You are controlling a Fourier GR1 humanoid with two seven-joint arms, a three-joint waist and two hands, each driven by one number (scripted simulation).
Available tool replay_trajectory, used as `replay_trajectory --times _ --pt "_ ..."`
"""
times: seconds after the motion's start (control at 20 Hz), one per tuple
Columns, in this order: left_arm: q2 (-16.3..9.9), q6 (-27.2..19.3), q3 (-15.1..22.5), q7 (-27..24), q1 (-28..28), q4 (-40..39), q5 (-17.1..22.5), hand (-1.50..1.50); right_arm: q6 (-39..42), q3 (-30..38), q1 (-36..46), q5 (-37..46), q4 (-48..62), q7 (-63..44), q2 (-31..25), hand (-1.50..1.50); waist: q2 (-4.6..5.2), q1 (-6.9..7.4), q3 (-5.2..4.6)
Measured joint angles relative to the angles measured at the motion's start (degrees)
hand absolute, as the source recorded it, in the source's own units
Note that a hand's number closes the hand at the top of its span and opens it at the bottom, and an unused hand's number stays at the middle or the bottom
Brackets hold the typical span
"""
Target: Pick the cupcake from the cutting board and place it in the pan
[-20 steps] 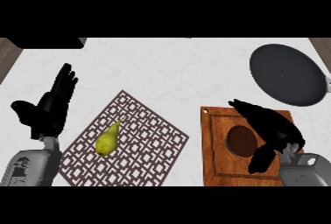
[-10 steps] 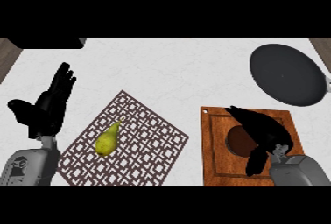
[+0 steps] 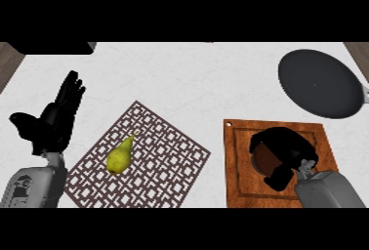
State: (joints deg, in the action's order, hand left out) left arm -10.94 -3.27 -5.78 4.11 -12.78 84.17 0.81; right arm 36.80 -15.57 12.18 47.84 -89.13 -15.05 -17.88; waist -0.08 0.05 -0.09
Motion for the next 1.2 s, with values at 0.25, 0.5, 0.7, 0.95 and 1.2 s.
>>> replay_trajectory --times 0.25,0.5,0.7,0.95,1.2 --pt "0.5 0.0 -0.1 0.6 0.7 1.3 -0.6 0.00 -1.6 -0.3 -1.2 2.9 -0.1 2.5 0.8 1.50 -0.03 -0.01 -0.02" --pt "-0.4 1.1 -1.3 0.5 0.1 0.4 -0.1 0.00 -2.0 -2.3 -0.3 5.5 -1.3 -3.3 7.3 1.50 0.04 0.03 0.03" --pt "0.2 1.0 -0.9 0.6 0.4 0.8 -0.4 0.00 -4.7 -4.9 1.4 7.3 -2.2 -10.9 13.8 1.50 0.05 0.08 0.07" --pt "0.3 0.8 -0.8 -0.2 1.4 1.0 -0.8 0.00 -12.7 -5.3 4.5 12.7 -7.7 -13.8 15.3 1.50 -0.12 -0.16 0.07" --pt "0.2 0.6 -1.0 1.5 0.7 1.8 -0.6 0.00 -16.1 -3.2 5.3 14.4 -17.5 -15.8 15.5 1.50 -0.17 -0.45 0.08"
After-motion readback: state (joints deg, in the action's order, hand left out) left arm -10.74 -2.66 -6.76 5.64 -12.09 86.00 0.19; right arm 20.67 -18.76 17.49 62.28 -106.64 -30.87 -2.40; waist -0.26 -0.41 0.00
